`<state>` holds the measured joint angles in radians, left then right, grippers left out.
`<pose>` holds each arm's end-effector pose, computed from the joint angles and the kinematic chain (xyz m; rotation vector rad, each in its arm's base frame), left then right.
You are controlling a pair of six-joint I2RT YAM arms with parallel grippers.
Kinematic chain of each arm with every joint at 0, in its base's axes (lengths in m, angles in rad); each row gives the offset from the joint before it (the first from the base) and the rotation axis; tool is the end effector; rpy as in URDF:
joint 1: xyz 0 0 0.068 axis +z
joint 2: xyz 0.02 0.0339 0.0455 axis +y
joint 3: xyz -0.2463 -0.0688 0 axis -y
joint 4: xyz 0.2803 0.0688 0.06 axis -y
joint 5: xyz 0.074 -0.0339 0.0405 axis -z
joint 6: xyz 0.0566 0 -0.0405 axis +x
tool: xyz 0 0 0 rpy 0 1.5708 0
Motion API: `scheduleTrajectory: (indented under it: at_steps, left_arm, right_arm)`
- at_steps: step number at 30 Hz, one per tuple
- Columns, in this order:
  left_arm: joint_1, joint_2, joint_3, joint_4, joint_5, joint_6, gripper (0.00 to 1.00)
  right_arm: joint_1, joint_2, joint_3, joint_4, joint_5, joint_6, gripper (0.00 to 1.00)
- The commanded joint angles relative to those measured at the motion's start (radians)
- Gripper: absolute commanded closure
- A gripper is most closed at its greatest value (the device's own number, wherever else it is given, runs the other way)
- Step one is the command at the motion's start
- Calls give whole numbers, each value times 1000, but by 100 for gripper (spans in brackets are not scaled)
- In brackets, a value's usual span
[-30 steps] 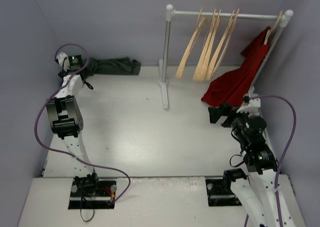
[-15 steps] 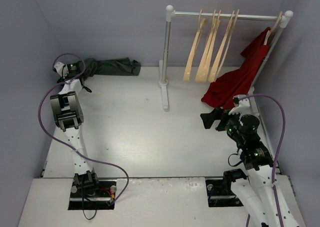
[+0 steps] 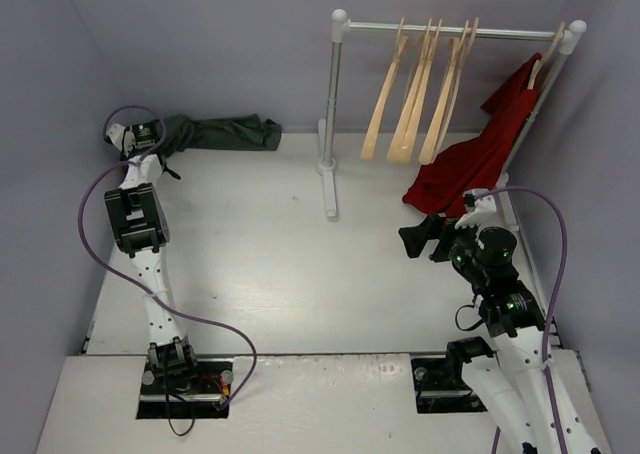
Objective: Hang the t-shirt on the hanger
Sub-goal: Move the T-shirt to the center of the board.
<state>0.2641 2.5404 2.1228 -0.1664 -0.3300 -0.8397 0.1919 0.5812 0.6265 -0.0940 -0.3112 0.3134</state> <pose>0.5841 0.1770 0.1237 -1.2679 1.6986 0.0148 0.2118 0.0588 0.3151 -0.1448 1.6490 0.6384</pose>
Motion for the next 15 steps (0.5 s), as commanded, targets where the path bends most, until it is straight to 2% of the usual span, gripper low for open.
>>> scheduleTrajectory:
  at_steps: [1, 5, 8, 11, 13, 14, 15]
  left_arm:
    - [4, -61, -28, -104, 119, 5, 100]
    - [-9, -218, -279, -35, 191, -16, 100]
    - [-54, -457, -484, 25, 216, 10, 100]
    - [-136, -667, -674, -1, 213, 38, 100]
    - [-218, -768, -732, -42, 204, 51, 100]
    - [-224, -821, -763, -61, 196, 55, 100]
    - [-303, -906, -824, -74, 190, 64, 100]
  right_arm:
    - [10, -1, 7, 79, -30, -3, 0]
    - [9, -18, 15, 79, -28, -3, 0]
    - [11, -7, 32, 80, -16, 2, 0]
    - [14, 25, 52, 83, -4, 9, 0]
    - [17, 46, 71, 83, 6, 26, 0]
    - [20, 57, 78, 82, 7, 32, 0]
    - [23, 81, 86, 83, 2, 38, 0]
